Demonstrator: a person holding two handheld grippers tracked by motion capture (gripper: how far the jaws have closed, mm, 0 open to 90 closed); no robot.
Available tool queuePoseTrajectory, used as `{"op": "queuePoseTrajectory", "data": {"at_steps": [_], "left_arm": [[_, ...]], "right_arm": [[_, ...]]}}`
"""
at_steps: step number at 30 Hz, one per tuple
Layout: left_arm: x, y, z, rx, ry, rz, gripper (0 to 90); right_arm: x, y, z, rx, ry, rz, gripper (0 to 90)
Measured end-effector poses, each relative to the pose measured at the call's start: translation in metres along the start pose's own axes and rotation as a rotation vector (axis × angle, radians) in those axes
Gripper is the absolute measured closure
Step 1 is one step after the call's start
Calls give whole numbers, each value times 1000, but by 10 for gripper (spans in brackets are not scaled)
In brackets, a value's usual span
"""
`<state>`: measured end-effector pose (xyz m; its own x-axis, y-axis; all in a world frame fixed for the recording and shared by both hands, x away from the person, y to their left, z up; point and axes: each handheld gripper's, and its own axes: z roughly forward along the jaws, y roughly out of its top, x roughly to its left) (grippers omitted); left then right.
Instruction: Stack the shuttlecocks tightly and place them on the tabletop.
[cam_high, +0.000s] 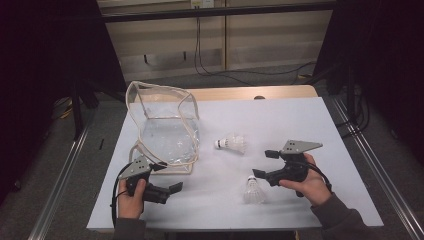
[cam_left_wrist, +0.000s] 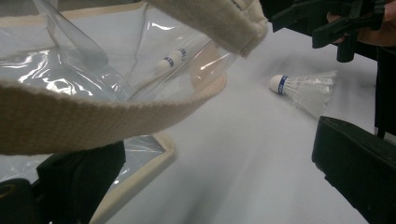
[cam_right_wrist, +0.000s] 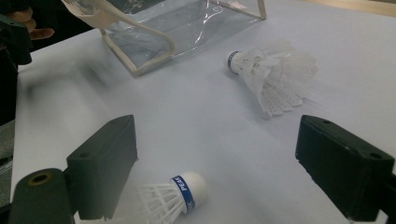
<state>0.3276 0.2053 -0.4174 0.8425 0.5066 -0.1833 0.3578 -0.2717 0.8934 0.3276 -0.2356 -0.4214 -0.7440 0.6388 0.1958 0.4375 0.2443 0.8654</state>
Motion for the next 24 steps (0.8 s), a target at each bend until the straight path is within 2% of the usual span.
{"op": "queuePoseTrajectory", "data": {"at_steps": [24], "left_arm": [[0,0,-1,5,2,1,29]], "right_arm": [[9,-2,-3,-1,30,-21,112]]}}
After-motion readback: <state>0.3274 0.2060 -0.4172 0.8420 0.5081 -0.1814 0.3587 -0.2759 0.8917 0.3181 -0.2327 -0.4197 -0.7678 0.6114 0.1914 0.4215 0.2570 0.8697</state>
